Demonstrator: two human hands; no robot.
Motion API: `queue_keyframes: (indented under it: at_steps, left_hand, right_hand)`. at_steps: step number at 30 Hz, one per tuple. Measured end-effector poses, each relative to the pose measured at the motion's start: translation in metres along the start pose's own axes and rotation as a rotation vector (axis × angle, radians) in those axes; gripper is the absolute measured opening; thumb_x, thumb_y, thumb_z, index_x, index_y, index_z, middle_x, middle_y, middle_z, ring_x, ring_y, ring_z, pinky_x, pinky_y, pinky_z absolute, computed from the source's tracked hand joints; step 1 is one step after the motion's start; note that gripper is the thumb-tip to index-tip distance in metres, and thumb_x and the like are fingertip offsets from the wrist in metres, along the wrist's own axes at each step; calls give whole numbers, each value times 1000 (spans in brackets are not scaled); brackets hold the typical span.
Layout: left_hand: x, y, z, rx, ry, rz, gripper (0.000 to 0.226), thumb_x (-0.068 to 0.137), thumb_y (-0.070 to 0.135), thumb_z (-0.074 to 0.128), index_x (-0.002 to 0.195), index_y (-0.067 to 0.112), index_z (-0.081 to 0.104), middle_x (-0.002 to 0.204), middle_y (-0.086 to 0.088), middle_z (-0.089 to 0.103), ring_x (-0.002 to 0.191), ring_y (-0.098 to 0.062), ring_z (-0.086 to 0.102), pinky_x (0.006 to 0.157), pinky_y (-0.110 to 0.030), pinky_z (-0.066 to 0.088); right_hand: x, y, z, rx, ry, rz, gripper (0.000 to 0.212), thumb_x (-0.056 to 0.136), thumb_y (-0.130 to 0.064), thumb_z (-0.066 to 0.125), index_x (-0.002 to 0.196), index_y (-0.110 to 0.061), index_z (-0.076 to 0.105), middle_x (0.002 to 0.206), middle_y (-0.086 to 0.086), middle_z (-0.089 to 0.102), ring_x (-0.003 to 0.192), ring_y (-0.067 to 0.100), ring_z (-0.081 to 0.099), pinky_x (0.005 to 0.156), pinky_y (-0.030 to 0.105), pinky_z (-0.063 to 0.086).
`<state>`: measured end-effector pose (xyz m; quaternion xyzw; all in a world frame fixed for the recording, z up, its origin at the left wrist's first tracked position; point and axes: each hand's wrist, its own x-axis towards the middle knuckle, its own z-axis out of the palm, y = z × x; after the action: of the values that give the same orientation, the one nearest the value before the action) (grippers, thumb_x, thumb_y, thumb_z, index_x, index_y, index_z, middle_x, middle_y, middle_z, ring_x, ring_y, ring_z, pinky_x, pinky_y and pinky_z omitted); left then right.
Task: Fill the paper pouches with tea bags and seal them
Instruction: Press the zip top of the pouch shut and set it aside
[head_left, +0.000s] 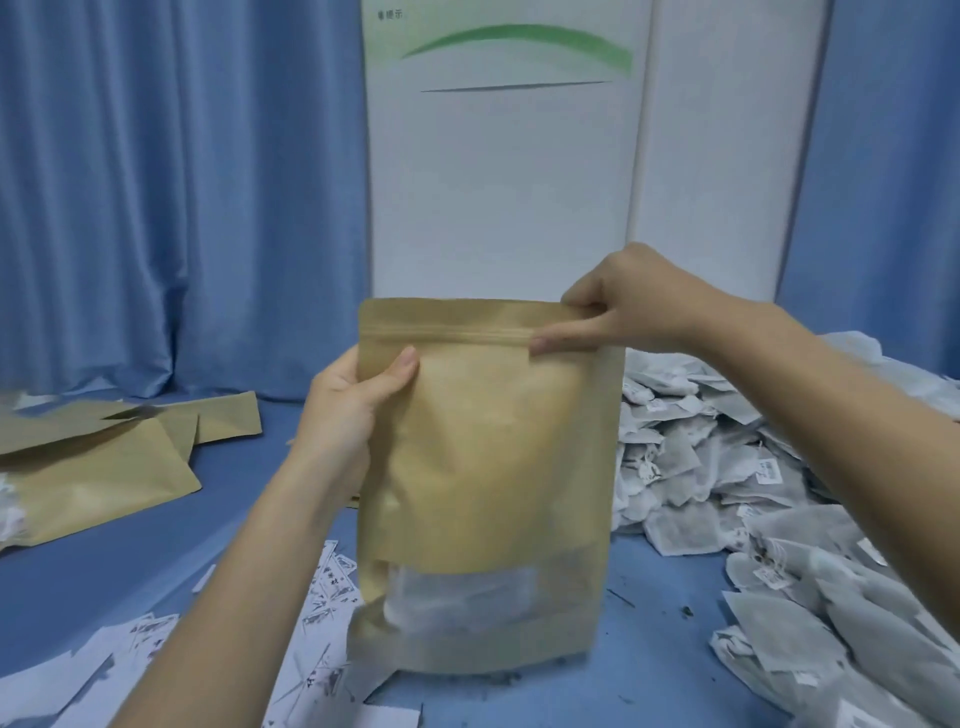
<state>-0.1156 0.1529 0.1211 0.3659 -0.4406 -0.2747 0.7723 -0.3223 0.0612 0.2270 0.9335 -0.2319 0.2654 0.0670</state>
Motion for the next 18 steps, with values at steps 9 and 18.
queue_keyframes:
  at_steps: [9,18]
  left_hand:
    - [-3,-26,10,-154,-62,-237,25,69,24,70,93,18,71,96,-4,73,82,-17,71,62,-28,56]
    - [-6,-51,13,-13,37,-225,26,65,38,75,82,18,76,92,-2,73,82,-12,69,68,-25,53]
  right_hand:
    - [-3,33,31,-91,163,49,74,46,-79,54,96,-24,54,88,-12,47,78,11,49,64,27,40]
    - [-5,45,46,-120,17,49,47,72,-66,54,79,-22,70,77,-6,62,81,13,56,75,26,39]
